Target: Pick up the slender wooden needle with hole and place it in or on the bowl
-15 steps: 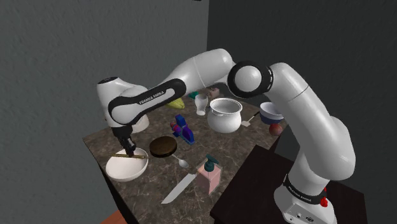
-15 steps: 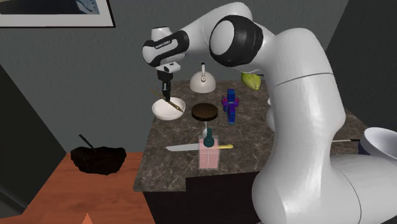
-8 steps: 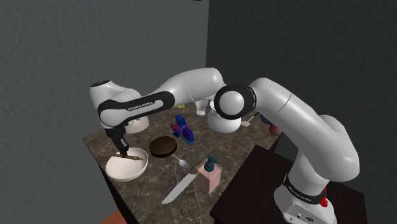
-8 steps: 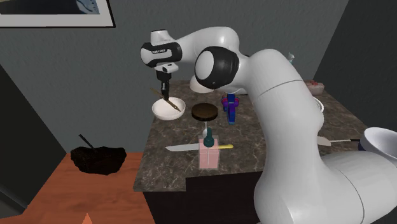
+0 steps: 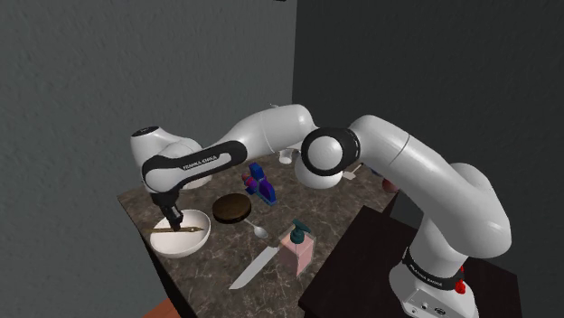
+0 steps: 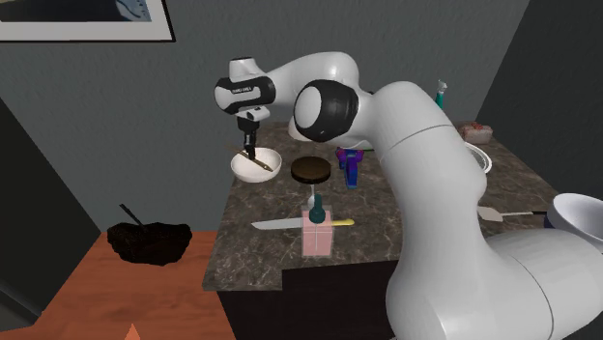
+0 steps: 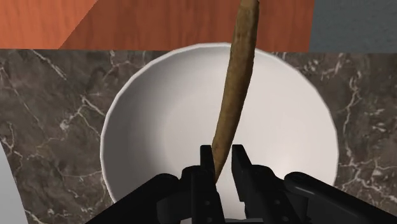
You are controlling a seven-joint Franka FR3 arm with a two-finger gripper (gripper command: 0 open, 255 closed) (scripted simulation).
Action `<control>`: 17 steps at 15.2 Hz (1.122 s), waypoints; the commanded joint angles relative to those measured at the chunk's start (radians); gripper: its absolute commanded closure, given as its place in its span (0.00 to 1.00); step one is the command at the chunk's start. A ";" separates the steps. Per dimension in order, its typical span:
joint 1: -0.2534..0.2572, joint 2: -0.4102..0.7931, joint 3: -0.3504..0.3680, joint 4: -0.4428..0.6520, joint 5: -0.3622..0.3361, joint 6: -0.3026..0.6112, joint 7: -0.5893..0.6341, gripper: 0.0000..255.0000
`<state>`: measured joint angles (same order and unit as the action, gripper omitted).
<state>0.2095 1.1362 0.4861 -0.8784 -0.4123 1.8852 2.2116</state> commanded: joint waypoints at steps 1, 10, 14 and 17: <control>-0.002 0.021 -0.010 -0.001 -0.005 0.007 0.001 1.00; 0.010 0.034 -0.012 0.030 -0.003 -0.007 -0.002 0.00; -0.001 0.020 -0.011 -0.002 -0.004 0.007 0.001 0.00; 0.004 -0.015 -0.003 0.039 0.007 -0.065 -0.008 0.00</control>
<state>0.2183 1.1407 0.4801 -0.8372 -0.4090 1.8387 2.2064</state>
